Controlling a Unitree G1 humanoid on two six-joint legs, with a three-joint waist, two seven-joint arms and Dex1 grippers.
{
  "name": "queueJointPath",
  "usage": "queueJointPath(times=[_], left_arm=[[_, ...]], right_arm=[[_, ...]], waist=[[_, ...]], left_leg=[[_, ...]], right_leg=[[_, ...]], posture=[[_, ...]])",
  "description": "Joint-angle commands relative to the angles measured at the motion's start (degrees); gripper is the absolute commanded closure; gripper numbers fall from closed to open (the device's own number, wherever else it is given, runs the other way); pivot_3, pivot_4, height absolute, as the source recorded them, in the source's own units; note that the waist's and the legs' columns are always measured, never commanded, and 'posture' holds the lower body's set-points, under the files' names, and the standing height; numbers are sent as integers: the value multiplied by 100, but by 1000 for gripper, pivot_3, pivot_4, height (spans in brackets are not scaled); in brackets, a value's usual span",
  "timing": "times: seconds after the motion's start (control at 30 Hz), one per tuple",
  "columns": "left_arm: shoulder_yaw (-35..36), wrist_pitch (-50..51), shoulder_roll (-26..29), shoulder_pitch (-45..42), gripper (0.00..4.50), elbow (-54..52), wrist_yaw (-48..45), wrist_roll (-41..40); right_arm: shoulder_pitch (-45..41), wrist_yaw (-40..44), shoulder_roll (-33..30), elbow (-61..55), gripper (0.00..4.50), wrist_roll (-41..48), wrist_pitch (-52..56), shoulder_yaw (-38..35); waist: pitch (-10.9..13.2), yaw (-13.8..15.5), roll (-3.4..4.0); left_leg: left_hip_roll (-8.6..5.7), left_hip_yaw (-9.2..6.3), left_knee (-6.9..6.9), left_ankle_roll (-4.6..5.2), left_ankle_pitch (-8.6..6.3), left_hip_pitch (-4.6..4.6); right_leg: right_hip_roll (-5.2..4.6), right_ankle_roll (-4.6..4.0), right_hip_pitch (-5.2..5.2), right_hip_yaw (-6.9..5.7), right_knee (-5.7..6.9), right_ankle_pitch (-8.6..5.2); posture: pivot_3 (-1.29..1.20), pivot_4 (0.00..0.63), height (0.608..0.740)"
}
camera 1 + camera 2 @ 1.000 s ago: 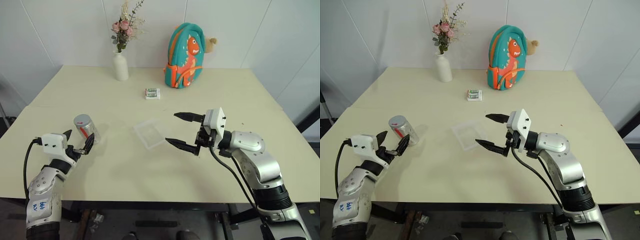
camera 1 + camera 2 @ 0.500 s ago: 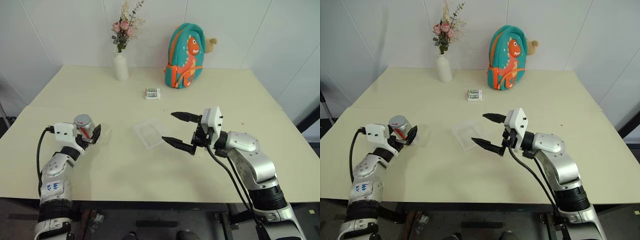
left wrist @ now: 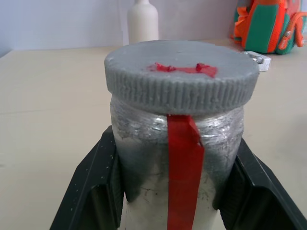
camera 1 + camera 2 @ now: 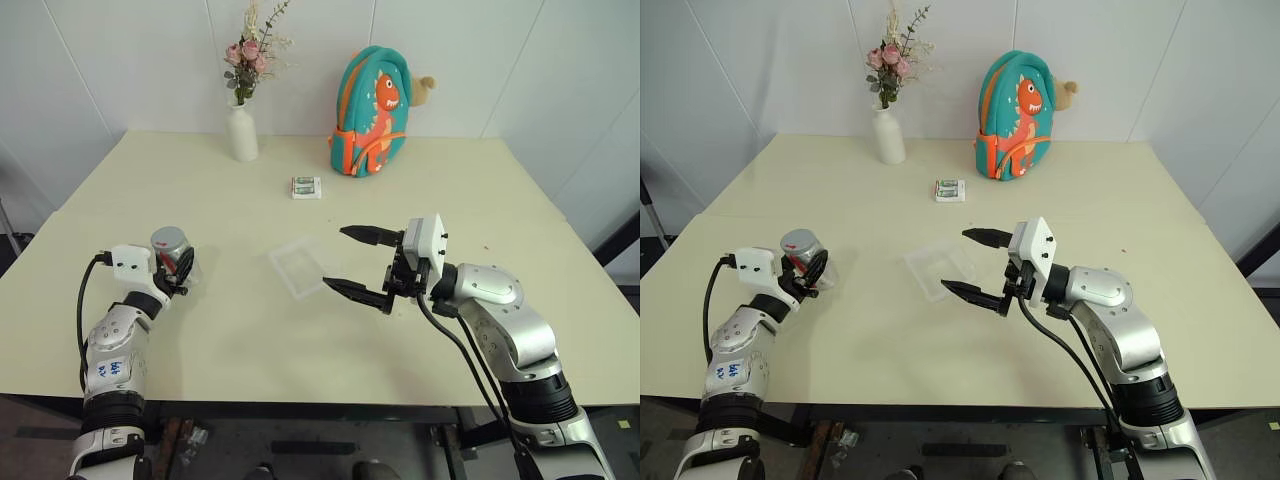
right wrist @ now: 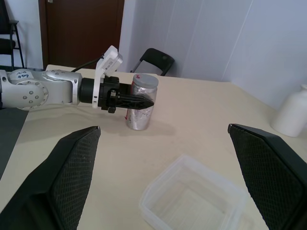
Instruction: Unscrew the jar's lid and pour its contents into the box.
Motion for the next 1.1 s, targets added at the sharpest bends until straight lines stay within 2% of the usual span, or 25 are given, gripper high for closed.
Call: queueJointPath(times=[0.03,0.17,0.27,0.33,0.47,0.63,0.93,1.03,1.1], left_arm=[[-221,525,421,-154,2474,-1397,-641,-397],[-786,1905,932,86,2474,-2723,-1719,-1125],[-1064,2424,1082,154,2474,-3095,-2136,-1395],[-1282,2481,1003,37,2474,-3063,-2380,-1406],[-1672,2669,727,-349,2474,-2884,-2618,-1387],[-1844,2644,451,-561,2474,-2846,-2664,-1287],[-1835,2689,344,-606,2474,-2832,-2681,-1257],[-1829,2676,327,-624,2474,-2821,-2676,-1249],[-1840,2656,318,-644,2474,-2806,-2685,-1229]], right_arm=[[-237,-215,4,-356,0,333,350,-205],[-604,-518,52,-570,0,471,1083,-9],[-922,-831,257,-569,0,676,1704,56],[-1247,-962,520,-475,0,849,2062,123],[-1619,-1208,880,-51,0,563,2181,366],[-1565,-1203,881,-23,0,438,2231,555],[-1528,-1332,921,-1,0,418,2344,462],[-1528,-1389,971,55,605,450,2368,426],[-1516,-1383,980,99,1258,399,2305,448]], waist=[[1,-2,-2],[1,-30,0],[-1,-58,5],[-1,-101,5],[0,-142,5],[0,-136,5],[0,-152,5],[0,-148,5],[0,-150,5]], left_leg=[[0,0,-1,0,0,-4],[1,1,-10,-2,-1,-2],[2,1,-17,-2,-1,4],[4,0,-16,-2,-1,5],[4,0,-14,0,0,3],[3,0,-18,5,-5,-7],[4,1,-19,10,-10,-8],[4,0,-17,10,-10,-8],[4,0,-18,10,-10,-8]], right_leg=[[0,0,-3,0,0,0],[0,-2,-6,1,0,-1],[0,-8,-5,1,0,-6],[2,-12,-6,1,4,-8],[2,-13,-8,1,5,-8],[2,-6,-14,1,-3,-11],[2,-7,-24,1,8,-20],[2,-7,-23,1,8,-20],[2,-7,-23,1,8,-20]], posture=[[0,150,740],[0,150,740],[0,150,740],[0,150,740],[0,150,740],[0,150,740],[0,150,740],[0,150,740],[0,150,740]])
